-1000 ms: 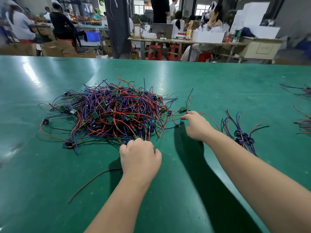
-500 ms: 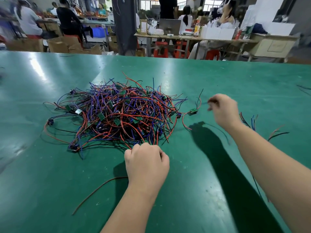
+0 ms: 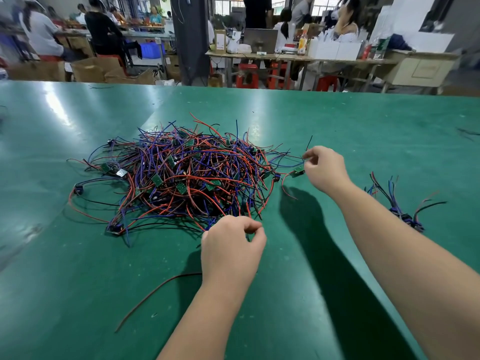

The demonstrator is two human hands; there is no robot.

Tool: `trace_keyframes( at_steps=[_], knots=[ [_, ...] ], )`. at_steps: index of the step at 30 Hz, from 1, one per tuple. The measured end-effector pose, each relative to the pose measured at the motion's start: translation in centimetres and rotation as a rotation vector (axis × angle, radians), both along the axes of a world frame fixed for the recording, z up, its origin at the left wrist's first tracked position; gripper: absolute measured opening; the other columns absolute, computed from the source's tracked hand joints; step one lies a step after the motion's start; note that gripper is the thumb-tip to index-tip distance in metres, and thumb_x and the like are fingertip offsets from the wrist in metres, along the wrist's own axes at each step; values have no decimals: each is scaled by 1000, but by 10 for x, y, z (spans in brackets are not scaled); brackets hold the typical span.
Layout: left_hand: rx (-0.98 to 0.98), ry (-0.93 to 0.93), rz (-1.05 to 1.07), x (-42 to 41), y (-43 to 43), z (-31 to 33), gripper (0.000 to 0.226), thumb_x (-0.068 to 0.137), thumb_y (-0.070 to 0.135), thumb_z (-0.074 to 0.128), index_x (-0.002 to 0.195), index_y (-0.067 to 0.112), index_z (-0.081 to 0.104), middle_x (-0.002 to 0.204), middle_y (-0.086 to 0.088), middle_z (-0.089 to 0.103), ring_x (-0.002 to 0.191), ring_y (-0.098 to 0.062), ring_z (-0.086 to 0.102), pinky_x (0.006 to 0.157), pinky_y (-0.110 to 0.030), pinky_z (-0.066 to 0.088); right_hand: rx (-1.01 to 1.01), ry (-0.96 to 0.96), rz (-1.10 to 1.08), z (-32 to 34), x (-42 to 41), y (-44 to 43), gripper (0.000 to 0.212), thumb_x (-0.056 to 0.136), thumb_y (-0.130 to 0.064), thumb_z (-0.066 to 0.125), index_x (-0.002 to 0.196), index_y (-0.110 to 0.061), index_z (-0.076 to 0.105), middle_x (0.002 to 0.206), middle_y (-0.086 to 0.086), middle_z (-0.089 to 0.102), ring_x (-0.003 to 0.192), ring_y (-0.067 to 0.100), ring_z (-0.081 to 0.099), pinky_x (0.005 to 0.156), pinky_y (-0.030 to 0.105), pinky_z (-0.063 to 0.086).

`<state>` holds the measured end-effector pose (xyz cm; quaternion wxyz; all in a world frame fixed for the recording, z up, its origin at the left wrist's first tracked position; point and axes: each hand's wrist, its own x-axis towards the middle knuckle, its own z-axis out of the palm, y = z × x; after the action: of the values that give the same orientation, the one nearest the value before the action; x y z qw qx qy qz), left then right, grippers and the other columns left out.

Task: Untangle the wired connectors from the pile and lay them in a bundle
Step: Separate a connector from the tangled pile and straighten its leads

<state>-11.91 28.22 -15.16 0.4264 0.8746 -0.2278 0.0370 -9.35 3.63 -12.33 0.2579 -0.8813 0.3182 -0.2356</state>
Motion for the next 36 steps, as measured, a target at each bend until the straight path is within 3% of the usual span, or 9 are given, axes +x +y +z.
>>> trace_keyframes(
  at_steps=[3,6,13,18,20,23,25,31,36],
  knots=[
    [-387,189,-102,-1,-5,6,5,79,20,74,79,25,75,60,14,64,50,-3,55,57,-19,44,635,63,75,6,-22,40,25,94,-24,50,92,-3,62,64,9,66,47,17,57,47,21,41],
    [-671,390,-284,-4,-11,12,18,76,3,77,78,17,67,64,9,68,57,-2,59,59,-14,47,1026,60,270,10,-55,70,38,90,-45,55,88,-7,62,61,5,65,42,11,48,42,16,38],
    [-468,620,-721,-22,-11,12,21,67,11,84,66,20,65,65,2,67,59,-9,57,61,-19,47,1198,-380,378,26,-117,100,21,63,-15,70,83,-7,71,66,8,66,40,6,39,38,14,32],
    [-534,722,-485,-25,-15,20,53,66,60,58,82,11,69,71,-5,73,57,-12,66,51,-21,51,973,-563,343,12,-144,112,21,54,-18,78,74,-13,75,63,7,67,39,6,43,40,16,31],
    [-596,746,-406,-23,-16,20,42,66,53,64,75,13,72,72,-6,73,59,-14,68,49,-22,52,717,-543,384,1,-148,117,13,63,-8,80,72,-16,76,61,0,68,45,4,48,44,15,37],
    [-587,788,-351,-22,-15,17,18,76,27,75,72,10,72,67,-6,71,57,-12,66,50,-22,52,-99,-388,415,-17,-146,123,16,71,-4,78,76,-19,75,62,-6,65,54,2,47,55,14,40],
    [-553,819,-343,-21,-14,16,17,81,15,72,65,10,74,62,-6,68,50,-9,60,50,-21,52,-241,-358,478,-24,-144,127,8,71,-12,74,78,-17,76,62,-6,65,56,2,48,57,14,41],
    [-636,1023,-528,-24,-10,23,18,81,23,65,80,8,76,81,-12,73,52,-11,62,52,-24,54,575,-468,150,-12,-145,111,27,85,-34,66,68,-14,71,56,1,64,49,8,52,51,24,42],
    [-512,1089,-714,-31,-10,19,24,78,27,63,86,9,77,84,-10,73,58,-9,62,62,-23,55,1116,-398,376,-10,-145,107,17,61,-25,71,69,-11,76,63,2,67,49,6,54,53,15,42]
  ],
)
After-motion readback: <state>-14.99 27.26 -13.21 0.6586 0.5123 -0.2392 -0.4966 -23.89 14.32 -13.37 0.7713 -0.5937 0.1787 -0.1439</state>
